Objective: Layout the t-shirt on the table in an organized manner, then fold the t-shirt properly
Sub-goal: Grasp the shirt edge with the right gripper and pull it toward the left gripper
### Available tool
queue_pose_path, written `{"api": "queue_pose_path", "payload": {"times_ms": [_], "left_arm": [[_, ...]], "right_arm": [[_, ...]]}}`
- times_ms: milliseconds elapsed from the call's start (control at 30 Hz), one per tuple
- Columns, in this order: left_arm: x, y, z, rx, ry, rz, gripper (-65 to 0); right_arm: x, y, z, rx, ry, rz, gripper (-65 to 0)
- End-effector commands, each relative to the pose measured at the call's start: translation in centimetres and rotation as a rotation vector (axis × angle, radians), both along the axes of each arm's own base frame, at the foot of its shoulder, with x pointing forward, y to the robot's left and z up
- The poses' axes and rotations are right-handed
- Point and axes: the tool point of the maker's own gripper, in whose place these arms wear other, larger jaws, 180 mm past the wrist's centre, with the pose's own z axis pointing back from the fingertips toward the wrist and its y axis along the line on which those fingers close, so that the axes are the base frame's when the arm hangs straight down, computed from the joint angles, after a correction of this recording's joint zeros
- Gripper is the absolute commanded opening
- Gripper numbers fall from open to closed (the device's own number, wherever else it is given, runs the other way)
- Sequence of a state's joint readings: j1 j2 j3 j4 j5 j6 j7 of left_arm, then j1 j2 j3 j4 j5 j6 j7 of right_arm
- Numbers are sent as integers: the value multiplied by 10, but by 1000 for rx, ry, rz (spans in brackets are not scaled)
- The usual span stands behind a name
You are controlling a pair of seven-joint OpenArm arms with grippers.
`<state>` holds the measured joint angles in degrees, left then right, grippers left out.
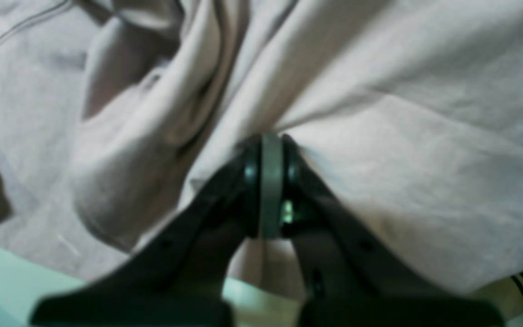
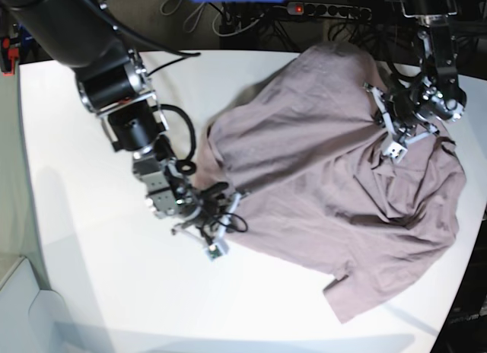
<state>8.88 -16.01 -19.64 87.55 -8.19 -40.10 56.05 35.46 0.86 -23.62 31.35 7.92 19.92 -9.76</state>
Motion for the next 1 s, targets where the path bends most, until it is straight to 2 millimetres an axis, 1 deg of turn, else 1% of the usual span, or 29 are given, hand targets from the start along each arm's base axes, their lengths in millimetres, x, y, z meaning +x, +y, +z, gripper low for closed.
{"api": "queue_pose_path", "payload": {"times_ms": [0,67,100,133,167,233,300,333,433,533,600,633,667,700,767,800,867,967], "left_arm": [[-30,23,-15,108,138,15,-646],[-29,28,-13,109,130,34,-646],[-26,31,-11,111,122,40,-646],[-19,34,-7,114,106,49,-646],[-12,38,-3,120,92,62,-646],[-1,46,5,125,62,83,-646],[9,51,12,125,35,102,-646],[17,52,17,124,14,108,-646],[43,52,34,121,-49,113,-646],[72,51,52,107,-111,120,-646],[93,51,63,90,-145,132,-646],[103,52,68,81,-160,138,-646],[115,52,75,72,-180,143,-646],[122,51,81,68,-195,144,-646],[131,52,98,73,-236,145,-646],[134,52,109,89,-265,139,-646],[133,49,130,131,-303,129,-646],[113,33,132,161,-289,107,-646]], "right_arm": [[4,-15,1,-20,-7,-16,-650],[-8,-38,-14,-53,16,-29,-650],[-19,-48,-24,-71,40,-32,-650],[-31,-57,-32,-94,64,-29,-650],[-44,-64,-38,-114,79,-20,-650],[-71,-68,-38,-137,72,13,-650],[-101,-63,-23,-140,27,61,-650],[-117,-55,-14,-134,5,92,-650],[-151,-31,15,-99,-47,151,-650],[-185,-14,29,-75,-36,186,-650],[-205,10,35,-48,-27,238,-650],[-211,18,38,-41,-24,259,-650],[-217,24,41,-35,-25,278,-650],[-217,28,46,-31,-34,287,-650],[-216,31,56,-27,-56,293,-650],[-215,31,62,-28,-69,295,-650],[-207,27,72,-39,-101,289,-650],[-184,3,82,-70,-141,228,-650]]}}
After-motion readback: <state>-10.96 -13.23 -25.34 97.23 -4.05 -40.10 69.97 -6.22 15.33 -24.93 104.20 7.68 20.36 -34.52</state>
